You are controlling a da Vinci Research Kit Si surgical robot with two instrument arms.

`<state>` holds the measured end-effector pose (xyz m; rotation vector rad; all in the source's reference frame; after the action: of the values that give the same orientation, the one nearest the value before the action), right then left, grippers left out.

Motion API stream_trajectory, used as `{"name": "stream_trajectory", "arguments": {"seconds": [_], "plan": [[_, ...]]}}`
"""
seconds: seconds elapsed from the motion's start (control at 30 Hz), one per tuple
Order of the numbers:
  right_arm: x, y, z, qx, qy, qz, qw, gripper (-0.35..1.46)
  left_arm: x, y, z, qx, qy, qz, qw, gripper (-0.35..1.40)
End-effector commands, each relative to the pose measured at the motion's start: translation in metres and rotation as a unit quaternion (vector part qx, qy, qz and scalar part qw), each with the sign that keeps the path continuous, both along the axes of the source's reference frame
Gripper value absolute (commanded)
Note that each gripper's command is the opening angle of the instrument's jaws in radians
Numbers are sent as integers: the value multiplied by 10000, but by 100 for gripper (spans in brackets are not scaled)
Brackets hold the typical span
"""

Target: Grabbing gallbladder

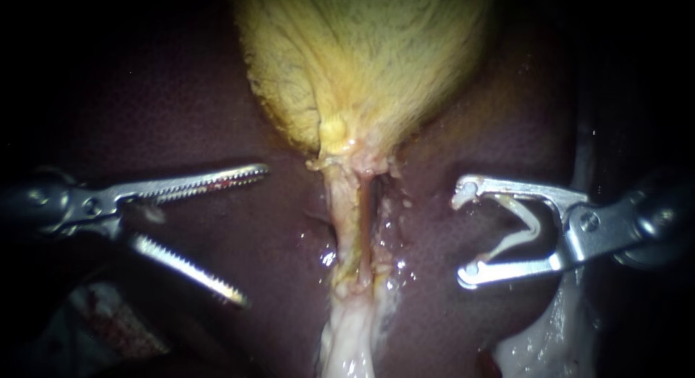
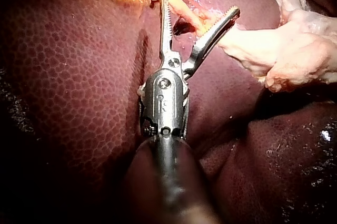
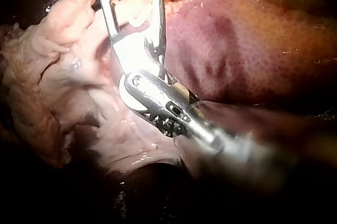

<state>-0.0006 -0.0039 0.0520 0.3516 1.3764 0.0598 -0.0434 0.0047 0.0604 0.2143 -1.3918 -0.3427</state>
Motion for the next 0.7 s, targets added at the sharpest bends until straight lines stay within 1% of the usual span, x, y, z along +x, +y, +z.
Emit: {"name": "stream_trajectory", "arguments": {"seconds": [0.03, 0.1, 0.13, 0.17, 0.2, 0.23, 0.27, 0.33, 0.4, 0.43, 0.47, 0.53, 0.57, 0.6, 0.7], "plan": [[0, 0, 0, 1, 1, -1, 10000, 60, 0, 0, 0, 0, -2, 3, 10000, 96], [-1, 0, 0, 1, 2, -2, 10000, 60, 0, 0, 0, 30, -7, 0, 10000, 89], [-1, 0, 0, 1, 3, -4, 10000, 60, 0, 1, -1, 200, -16, -66, 9998, 84], [-1, 0, 0, 1, 3, -4, 10000, 60, 0, 2, -2, 440, 54, -143, 9989, 81], [-1, 0, 0, 2, 3, -4, 10000, 60, 0, 4, -3, 708, 122, -230, 9972, 78], [-1, 0, 0, 2, 2, -3, 10000, 60, 0, 5, -4, 824, 141, -276, 9961, 74], [-1, 0, 0, 2, 2, -3, 10000, 60, -1, 8, -5, 1005, 196, -350, 9941, 69], [-1, 0, 0, 2, 2, -2, 10000, 60, -3, 14, -8, 1186, 273, -471, 9914, 64], [-1, 0, 0, 2, 1, -2, 10000, 60, -6, 22, -12, 1399, 336, -621, 9877, 61], [-1, 0, 0, 2, 2, -2, 10000, 60, -8, 26, -13, 1457, 363, -701, 9862, 58], [-1, 0, 0, 2, 2, -2, 10000, 60, -9, 30, -15, 1581, 418, -769, 9835, 53], [-1, 0, 0, 2, 1, -2, 10000, 60, -11, 35, -16, 1708, 495, -853, 9804, 46], [-1, 0, 0, 2, 1, -2, 10000, 60, -13, 38, -15, 1801, 545, -902, 9780, 42], [-1, 0, 0, 2, 2, -3, 10000, 60, -13, 39, -14, 1836, 575, -913, 9771, 41], [-1, 0, 0, 2, 2, -3, 10000, 60, -16, 44, -7, 2009, 665, -1029, 9719, 31]]}}
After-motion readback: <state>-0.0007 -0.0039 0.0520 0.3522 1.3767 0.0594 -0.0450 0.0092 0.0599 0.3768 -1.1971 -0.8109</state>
